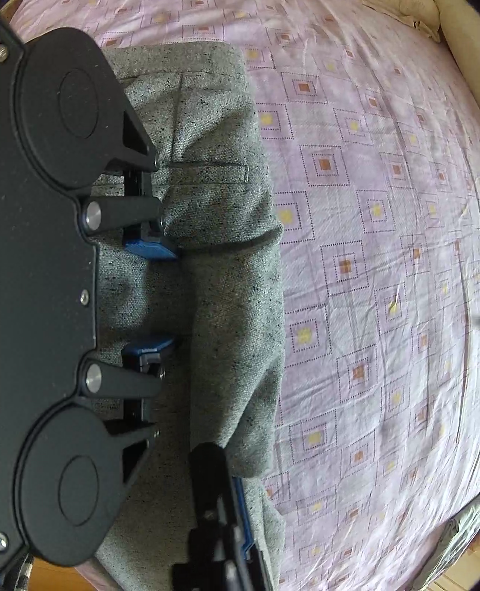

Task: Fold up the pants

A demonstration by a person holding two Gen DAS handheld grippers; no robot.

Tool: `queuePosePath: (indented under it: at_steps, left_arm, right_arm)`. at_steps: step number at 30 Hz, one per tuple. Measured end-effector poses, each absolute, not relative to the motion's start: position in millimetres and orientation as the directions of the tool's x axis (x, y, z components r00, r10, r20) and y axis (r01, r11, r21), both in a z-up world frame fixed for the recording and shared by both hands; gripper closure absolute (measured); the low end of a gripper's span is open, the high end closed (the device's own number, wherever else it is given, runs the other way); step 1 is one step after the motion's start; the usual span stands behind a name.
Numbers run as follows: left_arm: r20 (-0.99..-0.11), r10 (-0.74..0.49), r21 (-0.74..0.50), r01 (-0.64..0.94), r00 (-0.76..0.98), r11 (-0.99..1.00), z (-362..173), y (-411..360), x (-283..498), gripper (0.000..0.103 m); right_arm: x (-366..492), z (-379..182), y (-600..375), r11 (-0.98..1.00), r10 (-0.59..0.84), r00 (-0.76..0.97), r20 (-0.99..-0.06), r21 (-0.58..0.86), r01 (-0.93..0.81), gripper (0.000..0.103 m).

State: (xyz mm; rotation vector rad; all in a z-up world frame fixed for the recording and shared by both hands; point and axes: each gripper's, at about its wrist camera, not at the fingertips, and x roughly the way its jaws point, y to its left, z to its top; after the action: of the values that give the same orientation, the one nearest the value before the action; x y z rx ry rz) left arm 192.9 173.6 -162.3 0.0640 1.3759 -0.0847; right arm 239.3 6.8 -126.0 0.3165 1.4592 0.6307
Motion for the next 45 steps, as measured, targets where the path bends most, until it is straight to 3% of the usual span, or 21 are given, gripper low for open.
queuePosePath:
  at_steps: [6, 7, 8, 9, 12, 16, 18, 22, 24, 32, 36, 44, 45]
  left_arm:
    - [-0.981, -0.026, -0.005, 0.108, 0.194, 0.994, -161, 173, 192, 0.051]
    - [-0.981, -0.029, -0.008, 0.109, 0.194, 0.994, -161, 174, 193, 0.051]
    - [-0.980, -0.033, -0.011, 0.109, 0.194, 0.994, -160, 174, 193, 0.051]
    - [-0.980, -0.035, -0.014, 0.109, 0.195, 0.994, -160, 175, 193, 0.050]
    - [-0.980, -0.037, -0.014, 0.118, 0.193, 0.993, -157, 175, 192, 0.050]
    - [-0.978, -0.028, 0.004, 0.154, 0.205, 0.988, -156, 174, 185, 0.049]
    - [-0.978, -0.021, 0.016, 0.174, 0.207, 0.985, -156, 172, 185, 0.049]
    - [-0.979, -0.032, 0.001, 0.166, 0.202, 0.986, -154, 175, 188, 0.049]
    - [-0.979, -0.045, -0.017, 0.142, 0.201, 0.990, -153, 179, 188, 0.049]
    - [-0.979, -0.088, -0.070, 0.100, 0.186, 0.993, -152, 189, 194, 0.048]
    - [-0.979, -0.088, -0.067, 0.117, 0.186, 0.991, -153, 185, 194, 0.045]
    - [-0.979, -0.077, -0.047, 0.153, 0.191, 0.987, -153, 180, 191, 0.042]
    - [-0.979, -0.080, -0.052, 0.150, 0.190, 0.987, -153, 181, 191, 0.042]
  right_arm:
    - [267, -144, -2, 0.785, 0.619, 0.021, -0.785, 0.618, -0.041, 0.073]
    - [268, -145, -3, 0.782, 0.623, 0.024, -0.782, 0.622, -0.038, 0.075]
    - [269, -146, -2, 0.788, 0.616, 0.028, -0.787, 0.615, -0.041, 0.094]
    - [270, -146, 0, 0.804, 0.594, 0.029, -0.804, 0.592, -0.059, 0.102]
    - [279, -125, 14, 0.833, 0.541, 0.066, -0.838, 0.524, -0.178, 0.103]
    - [315, -86, 10, 0.809, 0.586, 0.227, -0.778, 0.548, -0.211, 0.103]
    - [335, -88, 12, 0.829, 0.557, 0.243, -0.794, 0.517, -0.214, 0.100]
    - [338, -104, 16, 0.843, 0.522, 0.142, -0.841, 0.485, -0.232, 0.093]
    - [321, -110, 19, 0.851, 0.486, 0.100, -0.868, 0.443, -0.283, 0.073]
    - [250, -131, 16, 0.840, 0.464, -0.061, -0.884, 0.461, -0.286, 0.070]
    - [252, -129, 18, 0.842, 0.476, -0.031, -0.879, 0.465, -0.272, 0.064]
    - [287, -156, 10, 0.833, 0.549, -0.028, -0.835, 0.550, -0.055, 0.063]
    - [286, -159, 9, 0.829, 0.556, -0.028, -0.830, 0.557, -0.047, 0.080]
